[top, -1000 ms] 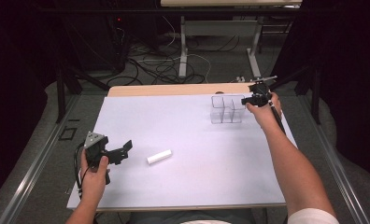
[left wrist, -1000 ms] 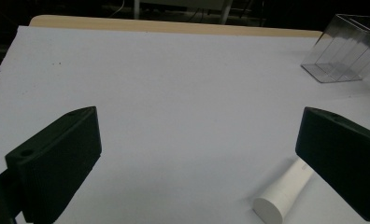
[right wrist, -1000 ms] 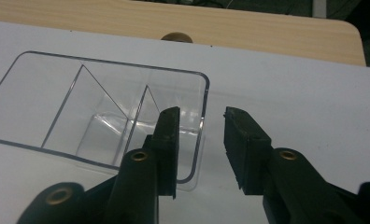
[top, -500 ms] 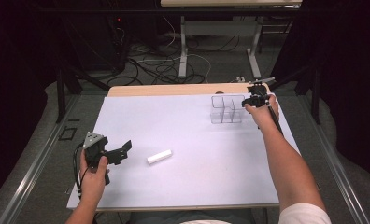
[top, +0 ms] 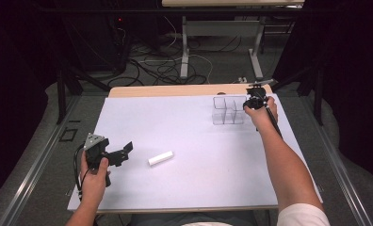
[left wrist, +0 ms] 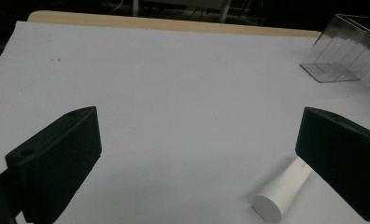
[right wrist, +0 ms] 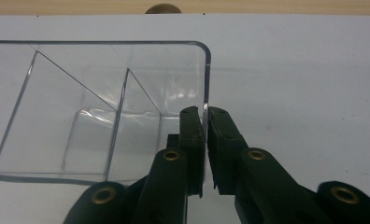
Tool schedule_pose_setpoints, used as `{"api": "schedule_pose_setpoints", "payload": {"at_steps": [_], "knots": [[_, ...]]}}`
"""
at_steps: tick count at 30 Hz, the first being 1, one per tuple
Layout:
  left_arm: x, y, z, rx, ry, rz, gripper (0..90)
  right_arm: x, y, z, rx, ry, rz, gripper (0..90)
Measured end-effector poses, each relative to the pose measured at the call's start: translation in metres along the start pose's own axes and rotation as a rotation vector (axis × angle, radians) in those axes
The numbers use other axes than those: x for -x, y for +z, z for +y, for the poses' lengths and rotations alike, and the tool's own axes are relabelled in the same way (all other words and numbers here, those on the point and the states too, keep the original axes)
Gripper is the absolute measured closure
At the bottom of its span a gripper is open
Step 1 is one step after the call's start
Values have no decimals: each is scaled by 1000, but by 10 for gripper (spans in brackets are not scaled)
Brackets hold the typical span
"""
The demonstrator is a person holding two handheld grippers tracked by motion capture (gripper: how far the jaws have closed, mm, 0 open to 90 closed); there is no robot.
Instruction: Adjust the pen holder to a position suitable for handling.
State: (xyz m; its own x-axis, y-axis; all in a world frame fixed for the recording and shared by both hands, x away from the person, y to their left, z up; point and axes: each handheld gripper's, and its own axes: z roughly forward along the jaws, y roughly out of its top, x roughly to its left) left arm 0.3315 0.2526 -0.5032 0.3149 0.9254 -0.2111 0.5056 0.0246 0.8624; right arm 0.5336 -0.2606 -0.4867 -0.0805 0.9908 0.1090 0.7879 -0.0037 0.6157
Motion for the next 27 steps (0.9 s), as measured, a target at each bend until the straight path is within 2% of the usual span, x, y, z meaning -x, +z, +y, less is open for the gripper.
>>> {"api": "schedule_pose_setpoints", "payload": {"at_steps": [12, 15, 18, 19, 22, 24, 25, 26, 27], "knots": [[0, 0, 0, 0, -2, 0, 7, -3, -2, 0, -7, 14, -26, 872], [0, 0, 0, 0, -1, -1, 7, -5, -4, -1, -25, 10, -28, 876], [0, 0, 1, -3, 1, -2, 7, -10, -7, -2, -69, 31, -24, 873], [0, 0, 0, 0, 1, -2, 7, -11, -8, -3, -68, 28, -11, 874], [1, 0, 1, -1, 2, -2, 7, -20, -12, -7, -96, 17, -28, 876], [1, 0, 1, -2, 3, -1, 7, -30, -16, -12, -112, -1, -14, 877], [1, 0, 1, -2, 3, -1, 7, -30, -16, -12, -112, -1, -14, 877], [1, 0, 1, -2, 3, -1, 7, -36, -18, -17, -117, -29, -3, 877], [1, 0, 1, -2, 3, -1, 7, -36, -18, -17, -117, -29, -3, 877]]}}
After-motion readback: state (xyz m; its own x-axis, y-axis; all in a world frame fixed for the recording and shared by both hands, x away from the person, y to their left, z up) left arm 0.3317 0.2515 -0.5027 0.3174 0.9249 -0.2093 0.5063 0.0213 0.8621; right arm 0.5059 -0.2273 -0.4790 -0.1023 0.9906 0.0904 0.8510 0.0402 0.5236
